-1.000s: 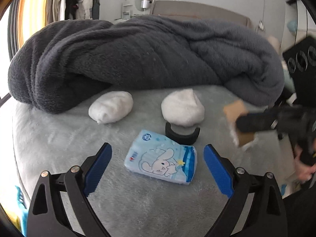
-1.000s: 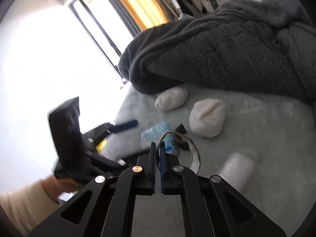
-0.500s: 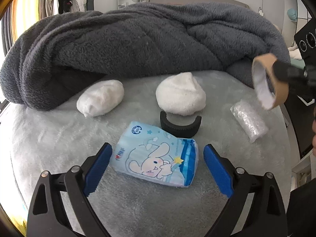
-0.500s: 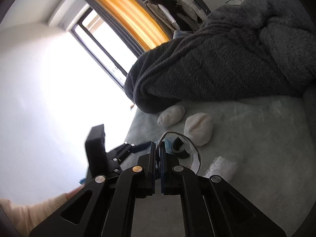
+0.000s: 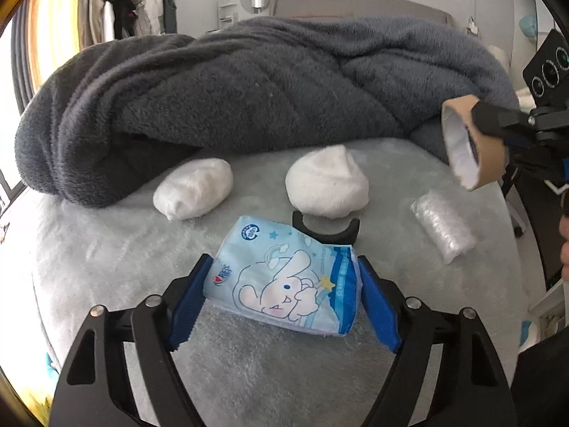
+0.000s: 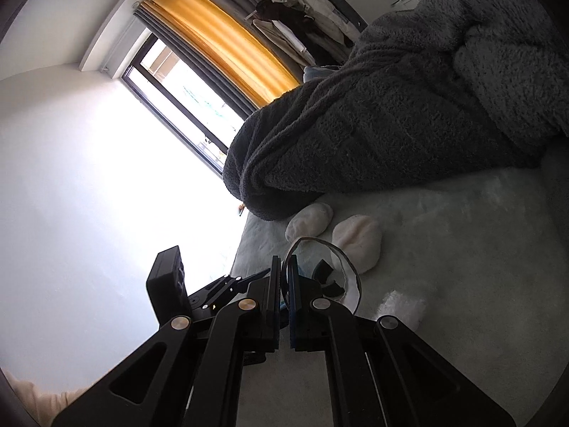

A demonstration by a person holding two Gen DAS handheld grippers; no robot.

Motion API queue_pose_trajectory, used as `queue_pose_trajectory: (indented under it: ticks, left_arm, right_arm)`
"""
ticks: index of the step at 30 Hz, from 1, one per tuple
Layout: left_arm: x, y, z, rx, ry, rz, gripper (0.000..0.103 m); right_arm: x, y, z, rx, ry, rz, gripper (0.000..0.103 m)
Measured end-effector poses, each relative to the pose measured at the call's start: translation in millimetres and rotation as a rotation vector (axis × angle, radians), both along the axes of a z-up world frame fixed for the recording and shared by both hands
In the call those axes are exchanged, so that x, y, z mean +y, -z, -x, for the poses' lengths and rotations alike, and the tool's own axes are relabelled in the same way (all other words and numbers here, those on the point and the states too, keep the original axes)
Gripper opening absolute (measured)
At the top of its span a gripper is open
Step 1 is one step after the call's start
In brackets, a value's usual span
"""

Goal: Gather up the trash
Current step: 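Close the left gripper on the blue cartoon tissue pack and lift it, then carry the tissue pack to the bin with the left gripper while the right carries the tape core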

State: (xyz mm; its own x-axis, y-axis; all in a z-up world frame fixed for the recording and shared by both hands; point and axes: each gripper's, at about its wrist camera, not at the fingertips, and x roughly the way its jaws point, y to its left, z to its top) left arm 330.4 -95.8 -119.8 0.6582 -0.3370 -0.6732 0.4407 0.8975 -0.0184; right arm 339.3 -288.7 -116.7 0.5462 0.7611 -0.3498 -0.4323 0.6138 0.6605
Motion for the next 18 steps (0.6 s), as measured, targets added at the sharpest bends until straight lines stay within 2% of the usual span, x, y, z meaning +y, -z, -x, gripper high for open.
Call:
queue_pose_trajectory:
  ticks: [2, 11, 15, 18]
  left_arm:
    - [6.1, -4.9, 1.0, 0.008, -0.025, 0.045, 0.081]
    - [38.1, -32.9, 16.2, -0.03, -0.139, 0.143, 0.081]
    - [55.8, -47.6, 26.1, -0.085, -0.2, 0.123, 0.081]
    - [70.2, -56.6, 31.5, -0.105, -0.241, 0.136, 0.081]
  right_arm:
    - [7.7, -2.5, -1.6, 0.001, 0.01, 0.006, 0.004]
    - [47.8, -8.2, -9.4, -0.014, 0.049, 0.094, 0.004]
    - [70.8, -10.3, -13.5, -0.026, 0.046, 0.135, 0.004]
    - [92.0, -15.5, -14.2, -0.057, 0.034, 0.18, 0.004]
